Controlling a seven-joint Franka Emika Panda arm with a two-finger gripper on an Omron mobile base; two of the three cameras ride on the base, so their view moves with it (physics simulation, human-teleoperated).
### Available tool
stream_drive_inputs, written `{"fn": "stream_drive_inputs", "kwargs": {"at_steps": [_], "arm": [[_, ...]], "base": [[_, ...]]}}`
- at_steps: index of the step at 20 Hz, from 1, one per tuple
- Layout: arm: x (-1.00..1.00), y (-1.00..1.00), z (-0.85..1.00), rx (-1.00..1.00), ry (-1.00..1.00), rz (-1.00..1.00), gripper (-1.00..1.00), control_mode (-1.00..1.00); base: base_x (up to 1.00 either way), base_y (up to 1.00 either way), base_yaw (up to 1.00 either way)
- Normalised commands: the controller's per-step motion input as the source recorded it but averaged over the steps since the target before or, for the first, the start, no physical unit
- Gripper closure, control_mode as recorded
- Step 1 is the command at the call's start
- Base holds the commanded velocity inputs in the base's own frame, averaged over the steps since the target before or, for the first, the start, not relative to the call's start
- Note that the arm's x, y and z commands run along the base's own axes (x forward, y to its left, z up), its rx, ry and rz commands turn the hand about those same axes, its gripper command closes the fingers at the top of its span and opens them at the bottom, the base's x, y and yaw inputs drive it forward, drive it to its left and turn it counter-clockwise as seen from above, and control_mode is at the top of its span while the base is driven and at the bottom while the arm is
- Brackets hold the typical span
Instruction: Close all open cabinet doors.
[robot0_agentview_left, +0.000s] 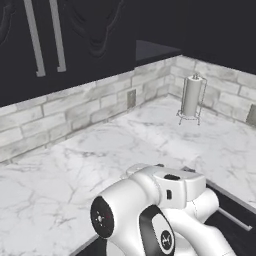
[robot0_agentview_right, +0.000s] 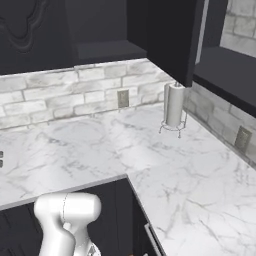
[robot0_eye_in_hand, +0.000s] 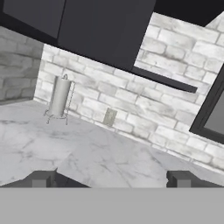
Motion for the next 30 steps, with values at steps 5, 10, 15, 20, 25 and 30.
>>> {"fn": "stream_drive_inputs", "kwargs": {"at_steps": [5,10,15,20,25,30], "arm": [[0.00,0.00,0.00,0.00,0.00,0.00,-1.00,1.00],[0.00,0.00,0.00,0.00,0.00,0.00,-1.00,1.00],[0.00,0.00,0.00,0.00,0.00,0.00,-1.00,1.00],[0.00,0.00,0.00,0.00,0.00,0.00,-1.00,1.00],[0.00,0.00,0.00,0.00,0.00,0.00,-1.00,1.00],[0.00,0.00,0.00,0.00,0.00,0.00,-1.00,1.00]], "base": [[0.46,-0.44,0.01],[0.60,-0.42,0.10],[0.74,-0.44,0.21],[0.80,-0.43,0.28],[0.88,-0.43,0.30],[0.88,-0.49,0.28]]}}
